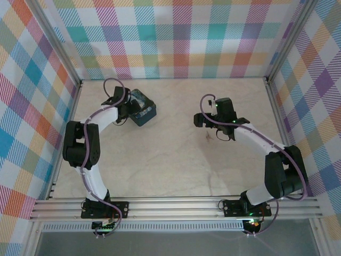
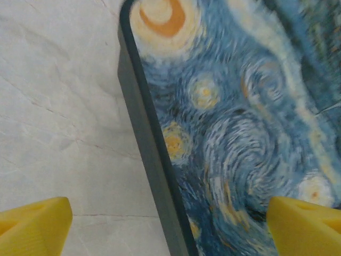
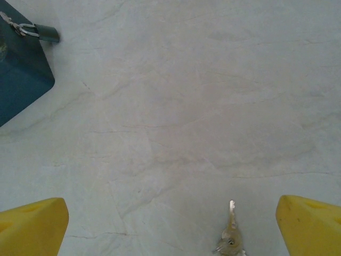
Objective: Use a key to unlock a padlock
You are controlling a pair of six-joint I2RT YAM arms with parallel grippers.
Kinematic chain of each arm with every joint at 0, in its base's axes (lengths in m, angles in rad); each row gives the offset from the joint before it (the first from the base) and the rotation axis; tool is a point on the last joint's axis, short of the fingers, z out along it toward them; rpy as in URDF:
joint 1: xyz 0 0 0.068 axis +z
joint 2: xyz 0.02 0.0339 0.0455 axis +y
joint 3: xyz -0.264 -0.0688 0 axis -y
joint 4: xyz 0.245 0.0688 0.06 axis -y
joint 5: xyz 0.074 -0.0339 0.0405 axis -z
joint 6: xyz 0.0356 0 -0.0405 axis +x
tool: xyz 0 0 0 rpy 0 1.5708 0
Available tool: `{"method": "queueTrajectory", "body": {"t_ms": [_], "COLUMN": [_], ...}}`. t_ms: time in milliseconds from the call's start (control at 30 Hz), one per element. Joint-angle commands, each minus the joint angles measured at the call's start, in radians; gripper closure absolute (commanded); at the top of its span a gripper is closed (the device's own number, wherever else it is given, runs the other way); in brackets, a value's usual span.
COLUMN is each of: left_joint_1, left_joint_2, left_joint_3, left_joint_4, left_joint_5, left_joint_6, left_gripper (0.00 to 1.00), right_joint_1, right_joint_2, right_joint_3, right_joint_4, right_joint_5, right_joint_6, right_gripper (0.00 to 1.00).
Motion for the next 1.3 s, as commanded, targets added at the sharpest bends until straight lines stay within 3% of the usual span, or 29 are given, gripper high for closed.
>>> {"method": "queueTrajectory", "body": {"t_ms": [0, 233, 567, 667, 833, 1067, 1267], "left_joint_1": [-0.016, -0.133, -0.273, -0.275, -0.263, -0.242, -0.219], "left_joint_2": [0.042, 0.064, -0.093, -0.18, -0.256, -0.171, -0.078], "left_joint_3": [0.004, -0.049, -0.249, -0.309, -0.27, -0.179, -0.115], "left_joint_4": [0.006, 0.023, 0.039, 0.036, -0.025, -0.024, 0.007], "left_joint_5": [0.129, 0.197, 0.275, 0.275, 0.248, 0.287, 0.354], "left_joint_6": [0.08, 0.231, 0.266, 0.262, 0.234, 0.176, 0.153], "left_gripper": [0.15, 0.31, 0.36, 0.33, 0.24, 0.25, 0.26], "right_joint_1": [0.024, 0.043, 0.043, 0.043, 0.067, 0.148, 0.221], "right_joint_2": [0.019, 0.024, 0.087, 0.162, 0.245, 0.246, 0.256], "right_joint_3": [0.048, 0.045, 0.096, 0.162, 0.215, 0.155, 0.108], "right_joint_4": [-0.024, -0.015, -0.012, -0.007, 0.015, 0.076, 0.115], "right_joint_5": [-0.015, -0.027, -0.079, -0.134, -0.261, -0.286, -0.267], "right_joint_6": [0.033, 0.063, 0.039, 0.026, 0.066, 0.156, 0.216], "right_gripper": [0.01, 0.01, 0.01, 0.02, 0.16, 0.32, 0.33]}}
